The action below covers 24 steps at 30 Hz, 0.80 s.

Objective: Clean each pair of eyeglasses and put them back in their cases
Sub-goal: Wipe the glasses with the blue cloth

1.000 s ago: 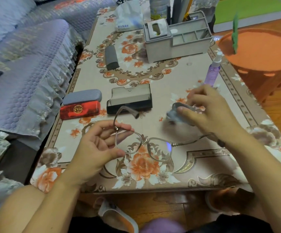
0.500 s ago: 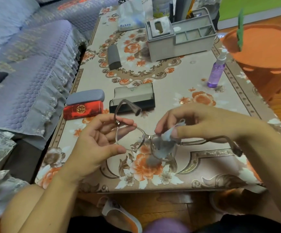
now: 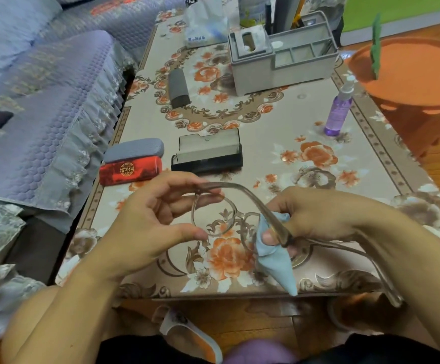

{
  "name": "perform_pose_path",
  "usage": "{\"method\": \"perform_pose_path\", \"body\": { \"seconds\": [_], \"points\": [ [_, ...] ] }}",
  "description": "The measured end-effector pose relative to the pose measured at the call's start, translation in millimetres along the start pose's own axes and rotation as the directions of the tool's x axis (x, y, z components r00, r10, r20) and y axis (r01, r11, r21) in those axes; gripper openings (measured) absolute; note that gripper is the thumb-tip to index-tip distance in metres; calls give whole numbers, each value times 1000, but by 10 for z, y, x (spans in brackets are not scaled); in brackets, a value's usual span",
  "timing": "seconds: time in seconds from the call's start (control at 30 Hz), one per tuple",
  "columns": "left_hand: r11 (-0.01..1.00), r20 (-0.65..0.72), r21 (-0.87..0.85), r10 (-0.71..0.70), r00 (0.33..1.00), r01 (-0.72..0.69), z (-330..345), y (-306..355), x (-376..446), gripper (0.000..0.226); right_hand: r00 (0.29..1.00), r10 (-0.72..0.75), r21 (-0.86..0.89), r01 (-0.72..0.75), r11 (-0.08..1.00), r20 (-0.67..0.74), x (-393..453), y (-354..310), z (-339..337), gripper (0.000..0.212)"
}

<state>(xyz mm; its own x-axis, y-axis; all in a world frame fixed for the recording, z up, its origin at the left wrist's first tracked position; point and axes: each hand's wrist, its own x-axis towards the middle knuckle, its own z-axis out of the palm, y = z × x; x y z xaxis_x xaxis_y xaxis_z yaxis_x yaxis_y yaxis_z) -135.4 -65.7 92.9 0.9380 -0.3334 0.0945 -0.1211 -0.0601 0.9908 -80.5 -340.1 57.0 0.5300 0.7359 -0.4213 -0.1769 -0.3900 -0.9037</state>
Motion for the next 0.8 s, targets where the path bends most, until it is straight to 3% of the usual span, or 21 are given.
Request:
{"method": "perform_pose_path", "body": {
  "seconds": [0.17, 0.23, 0.27, 0.33, 0.4, 0.43, 0.67, 0.8],
  "points": [
    [997, 47, 77, -36, 998, 32, -42, 32, 5, 60, 977, 67, 161, -101, 982, 205, -19, 54, -6, 24],
    [987, 58, 155, -52, 997, 42, -52, 76, 21, 60, 974, 97, 194, -138, 971, 203, -27, 25, 11, 25],
    [976, 61, 214, -63, 996, 49, -46, 100, 33, 61, 979, 127, 145, -150, 978, 157, -29, 10, 42, 24],
    [935, 74, 351, -80, 994, 49, -20, 162, 62, 62, 988, 144, -149, -151, 977, -55, -20, -10, 119, 22],
    [879, 95, 477, -62, 994, 9, 7, 231, 91, 60, 967, 33, -494, -158, 855, -253, 36, 36, 158, 26],
    [850, 103, 526, -43, 994, -18, 16, 263, 100, 59, 950, 3, -557, -185, 810, -311, 52, 57, 165, 31],
    [707, 134, 685, 117, 984, -178, 48, 382, 59, 57, 921, 38, -571, -273, 774, -388, -184, -69, -28, 44],
    [651, 193, 694, 241, 951, -306, 146, 376, 71, 56, 938, -36, -552, -172, 816, -346, -120, -60, -76, 31]
  ]
}}
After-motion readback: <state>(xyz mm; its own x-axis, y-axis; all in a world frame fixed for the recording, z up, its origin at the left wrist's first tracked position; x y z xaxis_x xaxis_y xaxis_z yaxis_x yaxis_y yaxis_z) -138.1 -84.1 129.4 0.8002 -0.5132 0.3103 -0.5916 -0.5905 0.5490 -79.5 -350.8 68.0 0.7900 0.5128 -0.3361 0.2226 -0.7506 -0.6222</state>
